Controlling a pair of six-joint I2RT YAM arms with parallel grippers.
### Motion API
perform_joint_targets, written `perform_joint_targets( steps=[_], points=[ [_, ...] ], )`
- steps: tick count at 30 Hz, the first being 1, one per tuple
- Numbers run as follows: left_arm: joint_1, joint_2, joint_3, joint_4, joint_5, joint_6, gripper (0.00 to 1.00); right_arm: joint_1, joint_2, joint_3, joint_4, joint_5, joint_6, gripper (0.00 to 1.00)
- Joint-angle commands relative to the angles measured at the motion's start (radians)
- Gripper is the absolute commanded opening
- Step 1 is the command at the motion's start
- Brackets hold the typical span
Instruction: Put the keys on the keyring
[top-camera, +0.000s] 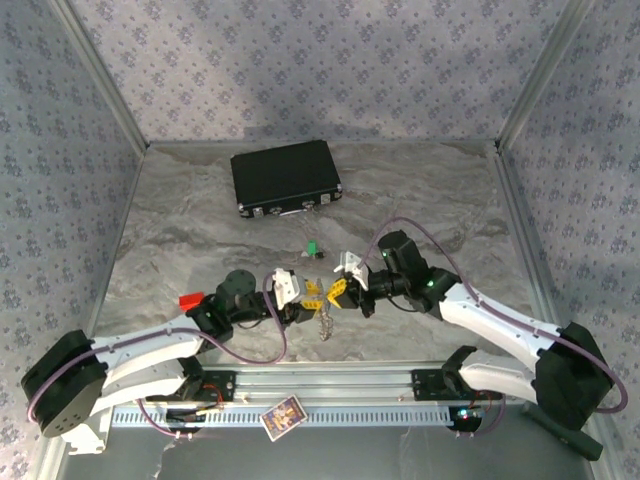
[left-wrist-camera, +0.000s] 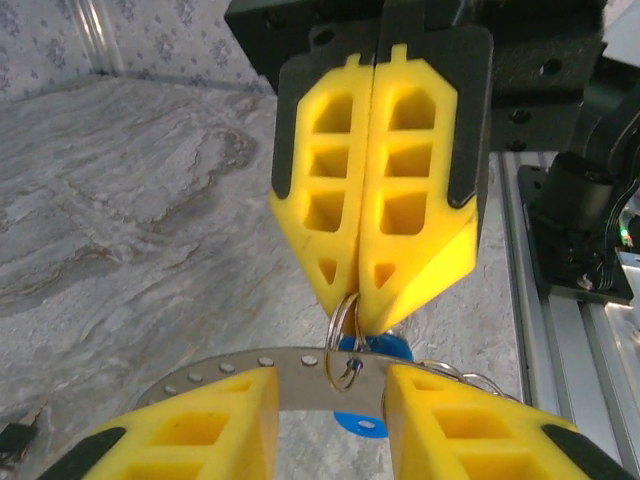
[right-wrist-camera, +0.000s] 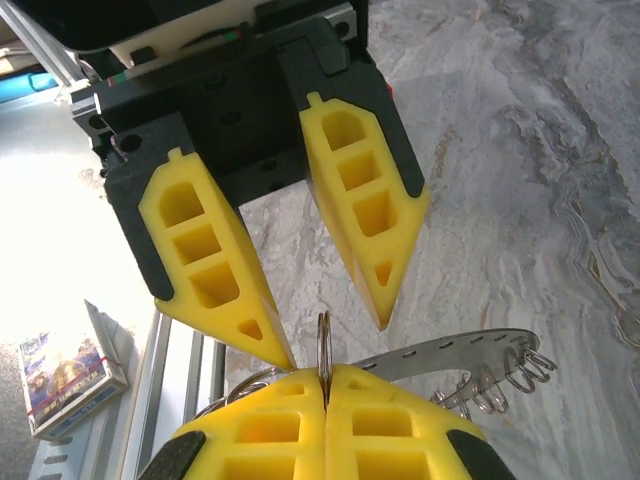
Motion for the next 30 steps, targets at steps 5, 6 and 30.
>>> perform_joint_targets(
  steps=[5, 6, 30],
  points=[
    [-0.003, -0.064, 0.062, -0.2, -0.06, 0.065, 0.33, 0.016, 0.066, 0.167, -0.317, 0.128, -0.204, 0.0],
    [-0.003, -0.062, 0.07, -0.214, -0.064, 0.079, 0.33, 0.022, 0.072, 0.176, -0.328, 0.141, -0.221, 0.0],
    [-0.001, 0.054, 0.115, -0.07, 0.055, 0.076, 0.21, 0.053, 0.159, 0.299, -0.422, 0.108, -0.334, 0.0]
  ],
)
